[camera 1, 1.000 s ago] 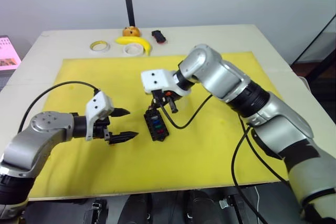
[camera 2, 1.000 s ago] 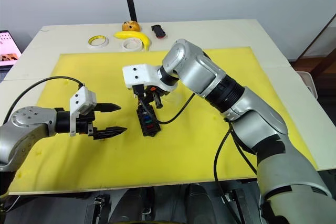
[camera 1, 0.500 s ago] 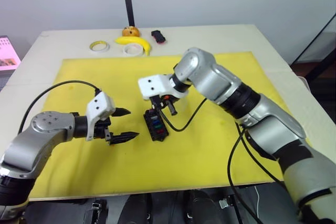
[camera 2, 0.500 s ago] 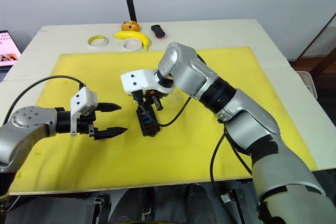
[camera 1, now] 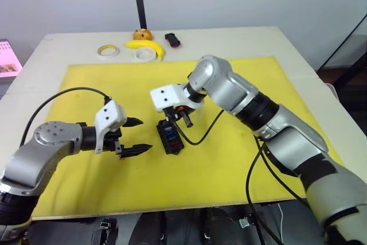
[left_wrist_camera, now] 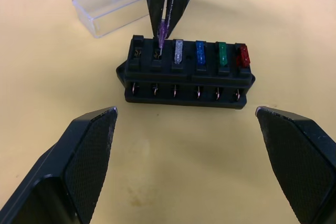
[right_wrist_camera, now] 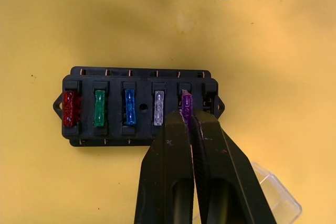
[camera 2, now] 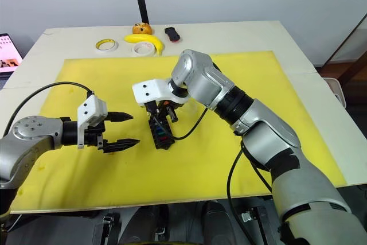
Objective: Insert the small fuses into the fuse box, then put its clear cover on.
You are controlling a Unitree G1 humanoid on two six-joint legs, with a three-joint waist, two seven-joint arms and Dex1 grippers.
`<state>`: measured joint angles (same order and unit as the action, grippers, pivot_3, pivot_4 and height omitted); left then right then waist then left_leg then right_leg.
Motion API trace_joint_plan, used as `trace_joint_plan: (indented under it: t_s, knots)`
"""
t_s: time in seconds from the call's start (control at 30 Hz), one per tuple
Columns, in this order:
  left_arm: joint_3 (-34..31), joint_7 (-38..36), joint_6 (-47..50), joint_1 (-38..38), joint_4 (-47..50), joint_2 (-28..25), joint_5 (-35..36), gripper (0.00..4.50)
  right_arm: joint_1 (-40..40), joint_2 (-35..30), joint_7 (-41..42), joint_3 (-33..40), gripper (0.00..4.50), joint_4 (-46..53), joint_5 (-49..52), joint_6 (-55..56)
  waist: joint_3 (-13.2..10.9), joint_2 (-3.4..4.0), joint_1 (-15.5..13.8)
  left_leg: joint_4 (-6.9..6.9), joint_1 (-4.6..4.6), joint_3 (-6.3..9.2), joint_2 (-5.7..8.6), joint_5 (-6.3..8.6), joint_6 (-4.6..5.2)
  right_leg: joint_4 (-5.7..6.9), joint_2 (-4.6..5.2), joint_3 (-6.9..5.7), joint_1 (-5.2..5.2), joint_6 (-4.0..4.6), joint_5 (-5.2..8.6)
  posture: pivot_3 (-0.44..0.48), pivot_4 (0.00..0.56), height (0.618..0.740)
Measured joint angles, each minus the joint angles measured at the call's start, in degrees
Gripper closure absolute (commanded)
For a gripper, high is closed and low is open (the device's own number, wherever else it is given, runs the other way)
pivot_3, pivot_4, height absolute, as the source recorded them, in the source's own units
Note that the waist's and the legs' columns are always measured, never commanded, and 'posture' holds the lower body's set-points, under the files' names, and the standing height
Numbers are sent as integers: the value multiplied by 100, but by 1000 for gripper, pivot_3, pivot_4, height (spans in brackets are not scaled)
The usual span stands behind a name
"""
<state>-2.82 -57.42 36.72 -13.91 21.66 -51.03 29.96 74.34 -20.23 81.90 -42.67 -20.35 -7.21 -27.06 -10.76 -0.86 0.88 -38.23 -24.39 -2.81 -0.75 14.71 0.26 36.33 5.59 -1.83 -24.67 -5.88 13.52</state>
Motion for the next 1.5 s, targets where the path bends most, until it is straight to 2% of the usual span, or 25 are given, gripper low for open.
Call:
trace_joint_plan:
  t_s: [0.27,0.63,1.43,1.5]
  knots:
    - [-2,35,72,-68,-17,209,133,62,-51,71,-5,9,4500,-14,-140,62,0,0,1,0,0,0,0,-1,-1,1,0,0,0,0,0,0,150,740]
    - [-15,104,144,-158,16,205,156,62,-132,115,-52,13,4500,-157,-359,378,0,0,-1,0,0,1,0,-2,-3,1,0,0,0,0,0,0,150,740]
    - [37,45,34,177,208,54,-126,62,-180,236,-22,69,4500,-148,-682,409,1,0,7,0,6,1,0,-5,-9,4,-1,-1,4,1,0,0,150,740]
    - [39,45,26,177,207,54,-130,0,-199,235,-19,77,3837,-103,-708,412,1,0,7,0,6,1,0,-5,-8,5,-1,-1,4,1,0,0,150,740]
